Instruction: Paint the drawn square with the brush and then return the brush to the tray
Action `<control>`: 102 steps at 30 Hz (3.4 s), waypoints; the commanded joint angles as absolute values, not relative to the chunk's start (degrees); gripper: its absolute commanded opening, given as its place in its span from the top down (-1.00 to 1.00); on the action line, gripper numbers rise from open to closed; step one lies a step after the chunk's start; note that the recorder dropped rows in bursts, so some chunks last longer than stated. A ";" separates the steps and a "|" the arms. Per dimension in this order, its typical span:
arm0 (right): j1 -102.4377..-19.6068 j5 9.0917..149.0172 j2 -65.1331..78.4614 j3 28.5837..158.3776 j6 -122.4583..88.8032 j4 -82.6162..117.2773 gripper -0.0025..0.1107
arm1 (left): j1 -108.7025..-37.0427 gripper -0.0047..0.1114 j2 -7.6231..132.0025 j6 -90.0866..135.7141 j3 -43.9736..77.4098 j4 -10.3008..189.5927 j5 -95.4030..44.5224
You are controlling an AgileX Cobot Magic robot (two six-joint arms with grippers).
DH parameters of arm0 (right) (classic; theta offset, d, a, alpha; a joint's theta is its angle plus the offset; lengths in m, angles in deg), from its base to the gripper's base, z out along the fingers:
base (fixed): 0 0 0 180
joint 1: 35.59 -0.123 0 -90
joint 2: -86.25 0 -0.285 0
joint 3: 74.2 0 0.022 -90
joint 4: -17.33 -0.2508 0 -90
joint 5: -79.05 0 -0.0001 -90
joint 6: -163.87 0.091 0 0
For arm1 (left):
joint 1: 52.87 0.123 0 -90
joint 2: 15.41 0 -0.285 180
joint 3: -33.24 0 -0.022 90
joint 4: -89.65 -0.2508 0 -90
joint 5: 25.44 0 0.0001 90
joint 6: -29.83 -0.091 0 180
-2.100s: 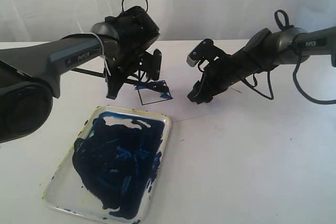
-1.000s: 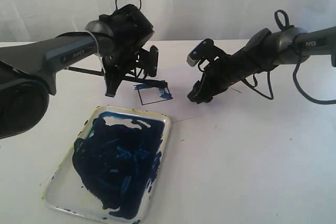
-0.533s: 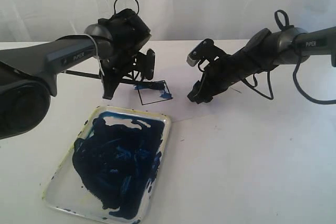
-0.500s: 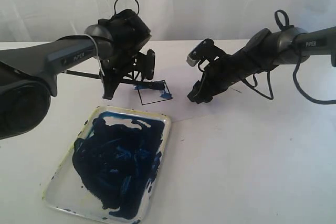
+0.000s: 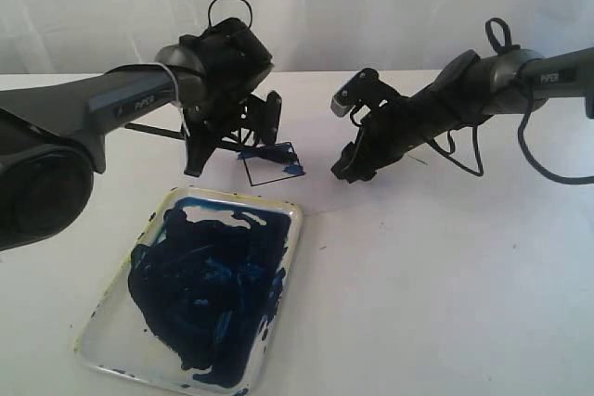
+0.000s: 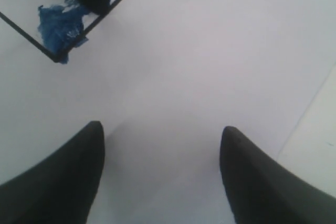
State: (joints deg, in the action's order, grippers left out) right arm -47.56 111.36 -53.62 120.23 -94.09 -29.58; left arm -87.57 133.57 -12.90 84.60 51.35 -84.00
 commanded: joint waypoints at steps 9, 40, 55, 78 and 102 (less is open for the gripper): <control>-47.59 110.04 -55.87 119.92 -94.39 -27.85 -0.10 | -88.65 0.92 133.69 -15.18 84.77 51.48 -88.13; -47.59 111.10 -54.86 119.92 -94.39 -27.85 -0.10 | -87.48 0.92 134.92 -9.72 84.77 44.05 -82.15; -47.59 111.10 -54.86 119.92 -94.39 -27.85 -0.10 | -87.48 0.92 134.92 -5.48 84.77 38.91 -78.97; -47.59 114.43 -54.72 119.92 -98.62 -27.85 -0.10 | -87.36 0.92 135.79 -7.08 84.77 38.41 -77.87; -49.28 113.39 -54.72 119.92 -102.52 -29.72 -0.10 | -87.36 0.92 135.69 -7.09 84.77 38.04 -77.77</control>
